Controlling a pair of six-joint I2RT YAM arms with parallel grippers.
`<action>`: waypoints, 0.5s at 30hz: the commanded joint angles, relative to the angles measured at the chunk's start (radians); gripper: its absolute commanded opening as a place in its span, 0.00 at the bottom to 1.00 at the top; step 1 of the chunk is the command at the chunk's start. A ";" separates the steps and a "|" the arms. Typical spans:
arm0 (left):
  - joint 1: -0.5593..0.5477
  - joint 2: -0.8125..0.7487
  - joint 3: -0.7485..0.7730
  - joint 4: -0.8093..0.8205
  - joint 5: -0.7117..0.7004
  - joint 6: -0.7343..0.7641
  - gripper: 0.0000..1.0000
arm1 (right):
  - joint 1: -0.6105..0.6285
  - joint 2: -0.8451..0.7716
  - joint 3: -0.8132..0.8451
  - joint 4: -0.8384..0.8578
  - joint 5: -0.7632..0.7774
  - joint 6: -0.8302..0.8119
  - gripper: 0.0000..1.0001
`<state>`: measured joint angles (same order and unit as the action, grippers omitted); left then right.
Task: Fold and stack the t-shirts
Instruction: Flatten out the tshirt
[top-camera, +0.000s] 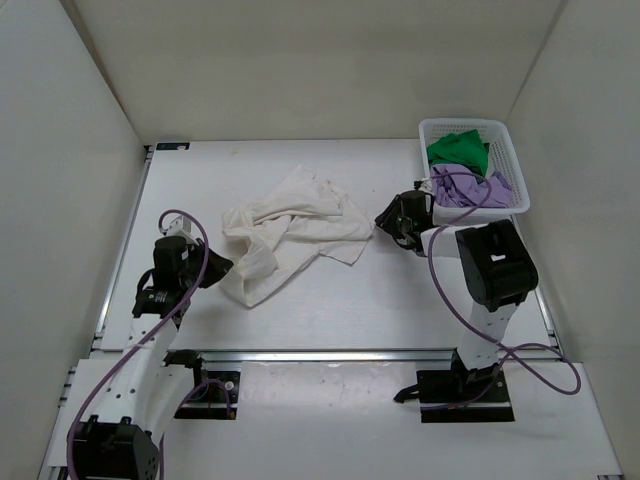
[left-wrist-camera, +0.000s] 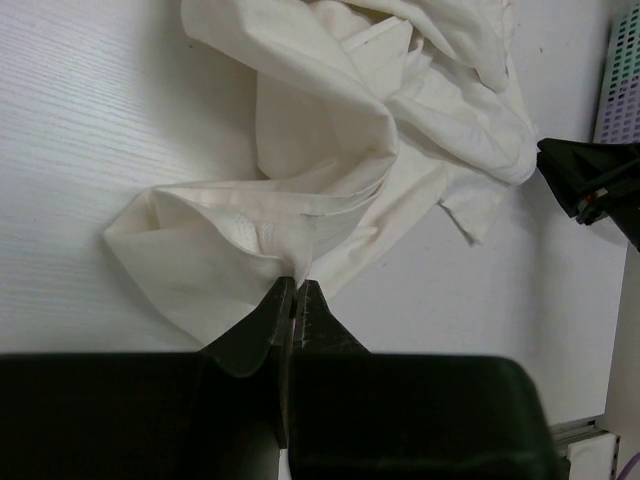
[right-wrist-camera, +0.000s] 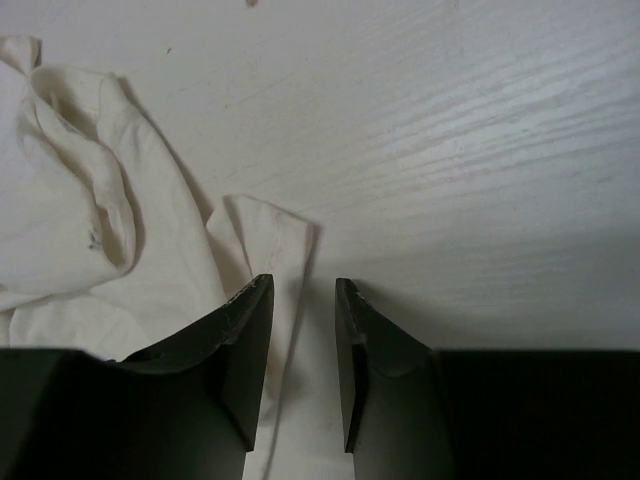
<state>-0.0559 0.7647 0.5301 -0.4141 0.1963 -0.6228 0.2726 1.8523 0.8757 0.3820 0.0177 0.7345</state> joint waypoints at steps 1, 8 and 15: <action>-0.010 -0.007 0.005 0.037 0.023 -0.009 0.00 | -0.004 0.060 0.089 -0.098 0.010 0.022 0.28; -0.001 -0.041 0.025 0.017 0.046 -0.012 0.00 | 0.001 0.139 0.218 -0.247 0.001 0.051 0.31; -0.012 -0.048 0.018 0.038 0.048 -0.025 0.00 | -0.007 0.179 0.304 -0.354 0.005 0.078 0.22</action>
<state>-0.0669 0.7338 0.5301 -0.4061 0.2211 -0.6380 0.2672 1.9884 1.1431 0.1543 -0.0010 0.7937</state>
